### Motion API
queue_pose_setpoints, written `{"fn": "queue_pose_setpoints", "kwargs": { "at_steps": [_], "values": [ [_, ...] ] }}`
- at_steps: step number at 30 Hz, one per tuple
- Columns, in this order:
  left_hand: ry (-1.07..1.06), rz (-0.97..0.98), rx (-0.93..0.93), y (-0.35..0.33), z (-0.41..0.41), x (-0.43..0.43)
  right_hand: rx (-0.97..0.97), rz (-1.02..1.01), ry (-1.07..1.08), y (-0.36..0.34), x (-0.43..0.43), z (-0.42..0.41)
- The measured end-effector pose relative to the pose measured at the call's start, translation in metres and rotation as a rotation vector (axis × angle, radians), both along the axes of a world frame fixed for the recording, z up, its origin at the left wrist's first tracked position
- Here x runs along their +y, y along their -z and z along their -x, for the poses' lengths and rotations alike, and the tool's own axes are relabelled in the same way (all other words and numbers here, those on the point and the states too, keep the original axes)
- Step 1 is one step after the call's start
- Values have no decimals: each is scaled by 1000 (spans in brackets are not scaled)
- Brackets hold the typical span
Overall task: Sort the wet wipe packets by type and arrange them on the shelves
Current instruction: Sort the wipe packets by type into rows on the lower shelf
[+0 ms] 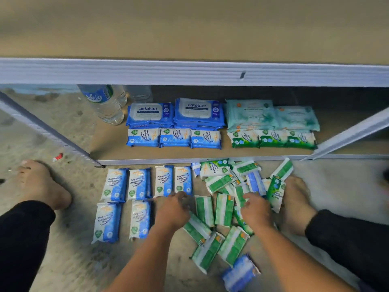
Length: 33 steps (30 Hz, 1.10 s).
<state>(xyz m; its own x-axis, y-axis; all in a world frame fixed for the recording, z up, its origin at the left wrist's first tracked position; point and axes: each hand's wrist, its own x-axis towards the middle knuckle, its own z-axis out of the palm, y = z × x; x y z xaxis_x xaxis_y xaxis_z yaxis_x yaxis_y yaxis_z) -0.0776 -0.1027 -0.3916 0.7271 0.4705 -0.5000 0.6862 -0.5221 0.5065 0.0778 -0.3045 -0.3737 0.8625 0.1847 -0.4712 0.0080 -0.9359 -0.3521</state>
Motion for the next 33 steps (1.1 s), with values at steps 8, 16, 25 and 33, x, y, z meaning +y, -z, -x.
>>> {"fn": "queue_pose_setpoints", "kwargs": {
  "at_steps": [8, 16, 25, 33],
  "values": [
    [223, 111, 120, -11, 24, -96, 228, 60, 138, -5, -112, -6],
    [504, 90, 285, 14, 21, -181, 224, 24, 93, 14, -128, -4],
    [677, -135, 354, 32, -8, -227, 200, -6, 79, 43, -113, -28],
    [510, -25, 206, 52, -9, -224, -115, -55, 1, 48, -82, -55]
  ]
}}
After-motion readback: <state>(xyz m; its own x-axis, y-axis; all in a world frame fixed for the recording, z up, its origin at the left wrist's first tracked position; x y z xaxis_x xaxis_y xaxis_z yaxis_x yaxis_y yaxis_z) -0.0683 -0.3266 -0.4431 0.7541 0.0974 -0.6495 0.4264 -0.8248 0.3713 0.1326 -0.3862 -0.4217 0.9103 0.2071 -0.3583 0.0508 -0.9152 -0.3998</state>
